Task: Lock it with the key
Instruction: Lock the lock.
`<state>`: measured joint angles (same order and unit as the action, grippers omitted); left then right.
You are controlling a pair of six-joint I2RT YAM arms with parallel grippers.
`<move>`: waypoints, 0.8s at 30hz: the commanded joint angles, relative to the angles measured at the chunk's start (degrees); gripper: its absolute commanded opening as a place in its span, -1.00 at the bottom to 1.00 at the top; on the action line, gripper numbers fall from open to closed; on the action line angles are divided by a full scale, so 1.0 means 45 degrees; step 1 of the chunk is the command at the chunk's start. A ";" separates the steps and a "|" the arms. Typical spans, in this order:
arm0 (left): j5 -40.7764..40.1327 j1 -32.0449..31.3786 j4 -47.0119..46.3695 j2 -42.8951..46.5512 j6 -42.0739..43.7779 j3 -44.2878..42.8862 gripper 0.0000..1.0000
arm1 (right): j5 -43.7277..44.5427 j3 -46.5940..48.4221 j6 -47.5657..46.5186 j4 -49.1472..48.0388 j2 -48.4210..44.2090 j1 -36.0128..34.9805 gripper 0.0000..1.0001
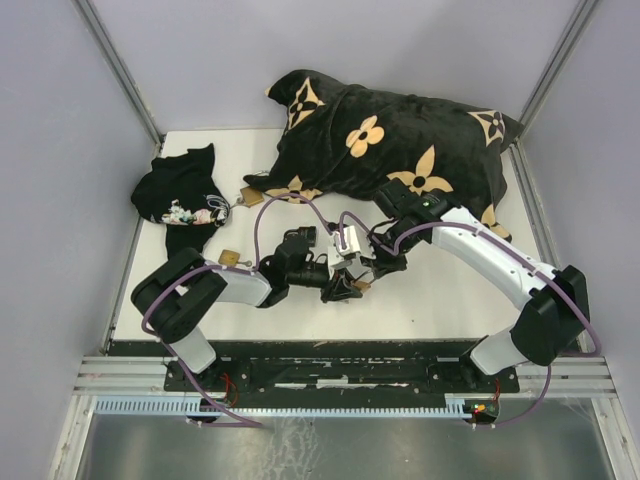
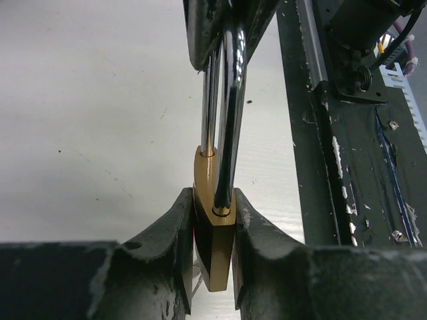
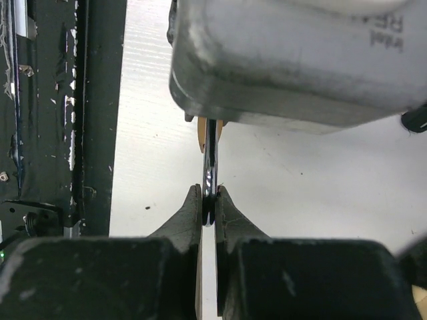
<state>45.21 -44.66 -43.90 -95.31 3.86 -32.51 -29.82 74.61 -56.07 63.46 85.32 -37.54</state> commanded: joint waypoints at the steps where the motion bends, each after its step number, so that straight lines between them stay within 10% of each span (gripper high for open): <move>1: -0.0120 0.0104 -0.0287 -0.0073 -0.0856 -0.0782 -0.36 | -0.1018 0.0739 -0.0759 0.0728 0.0004 -0.0339 -0.93; 11: 0.0119 -0.0013 -0.1280 -0.0073 -0.1892 -0.0794 -0.36 | -0.0927 0.1507 -0.0970 0.1560 0.0410 -0.0407 -0.90; 14: 0.0282 -0.0030 -0.1846 -0.0170 -0.2520 -0.0831 -0.85 | -0.0929 0.1790 -0.0643 0.1596 0.0488 -0.0408 -0.81; 24: -0.2711 0.0355 -0.7162 0.0881 -0.7919 0.0947 -0.94 | -0.3246 0.3577 0.3219 0.0357 -0.1230 0.2241 0.67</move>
<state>40.93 -44.12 -58.89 -95.96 -17.26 -31.07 -35.40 87.33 -49.36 68.88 86.76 -33.65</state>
